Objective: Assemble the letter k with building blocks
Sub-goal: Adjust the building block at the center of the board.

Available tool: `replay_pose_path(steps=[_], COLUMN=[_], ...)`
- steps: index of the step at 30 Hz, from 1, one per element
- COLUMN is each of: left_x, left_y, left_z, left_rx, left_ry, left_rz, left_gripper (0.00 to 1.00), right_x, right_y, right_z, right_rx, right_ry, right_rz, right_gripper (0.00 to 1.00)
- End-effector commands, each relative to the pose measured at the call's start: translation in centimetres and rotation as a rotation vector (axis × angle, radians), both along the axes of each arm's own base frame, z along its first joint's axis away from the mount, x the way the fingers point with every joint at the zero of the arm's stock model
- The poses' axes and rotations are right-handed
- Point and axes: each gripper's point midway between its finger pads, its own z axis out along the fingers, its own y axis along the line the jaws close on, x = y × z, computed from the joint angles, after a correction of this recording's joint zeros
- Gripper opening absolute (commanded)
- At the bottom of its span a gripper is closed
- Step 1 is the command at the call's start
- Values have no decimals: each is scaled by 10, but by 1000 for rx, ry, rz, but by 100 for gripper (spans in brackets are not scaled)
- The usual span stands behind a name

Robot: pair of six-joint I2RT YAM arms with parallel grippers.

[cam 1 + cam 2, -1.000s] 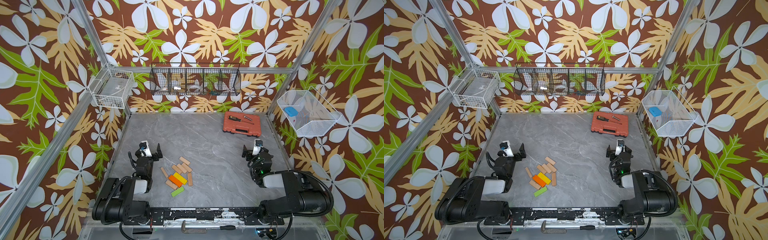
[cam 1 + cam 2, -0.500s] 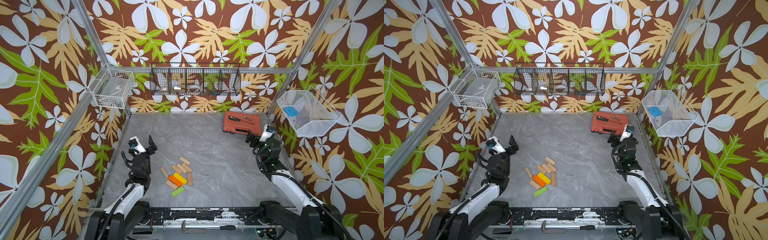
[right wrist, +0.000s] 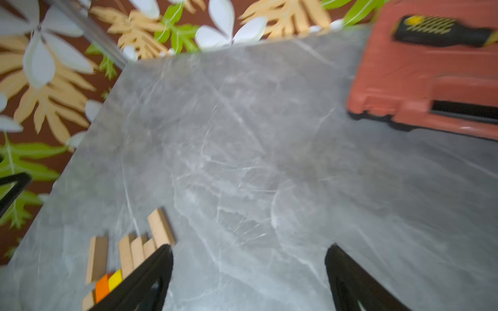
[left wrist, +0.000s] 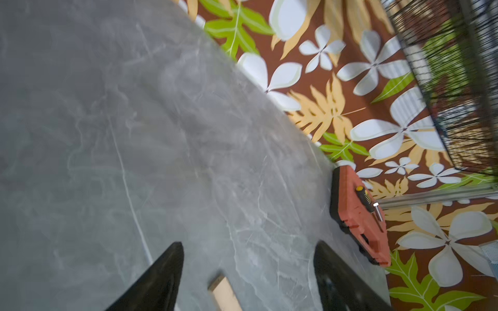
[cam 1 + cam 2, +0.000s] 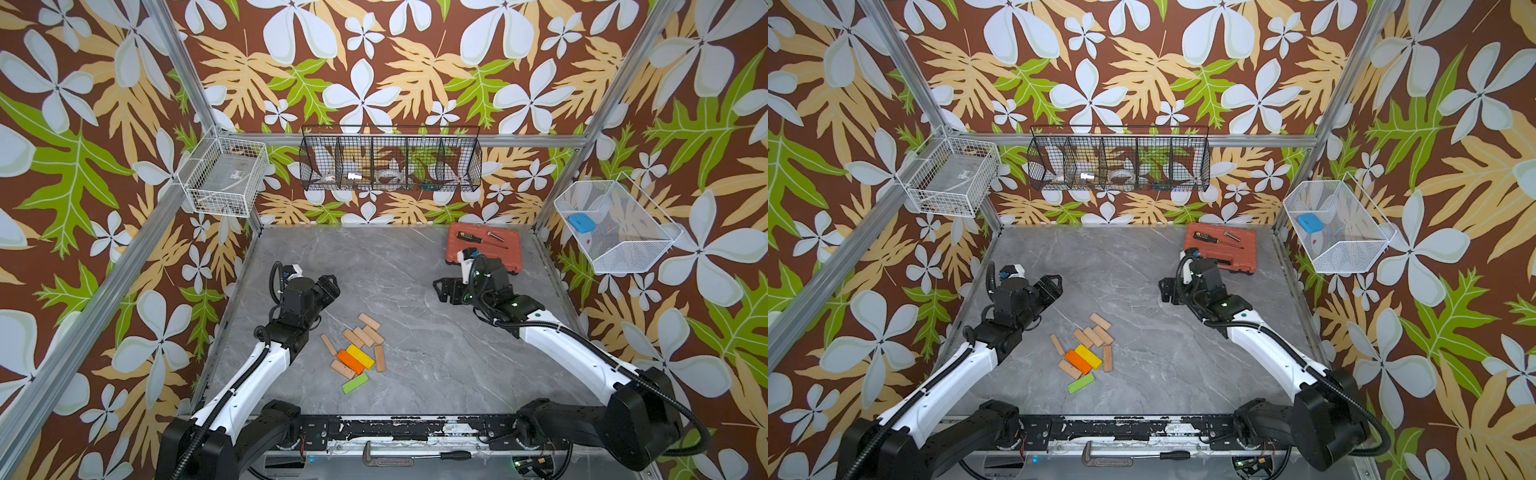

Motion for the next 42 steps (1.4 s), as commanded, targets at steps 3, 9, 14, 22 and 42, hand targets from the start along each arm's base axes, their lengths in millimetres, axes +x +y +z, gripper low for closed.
replay_pose_path(steps=[3,9,14,22,42], left_x=[-22,-40,-48,-67,-75], left_y=[5,20,25,39,48], left_z=[-24,-28,-29,-31,-26], left_rx=[71,167,173,156,186], left_ry=[157,206,211,236,228], left_rz=[-18,-5,5,41,58], left_gripper=[78,80,80,80,82], right_x=[-14,-9,3,8,-8], right_y=[73,152,188,201,198], right_z=[-30,-69,-102,-138,-171], right_rx=[-222,-394,-496,-544,-574], right_ry=[28,30,48,100,188], right_rz=[208,389,429,435,459], right_gripper=[89,84,84,77,41])
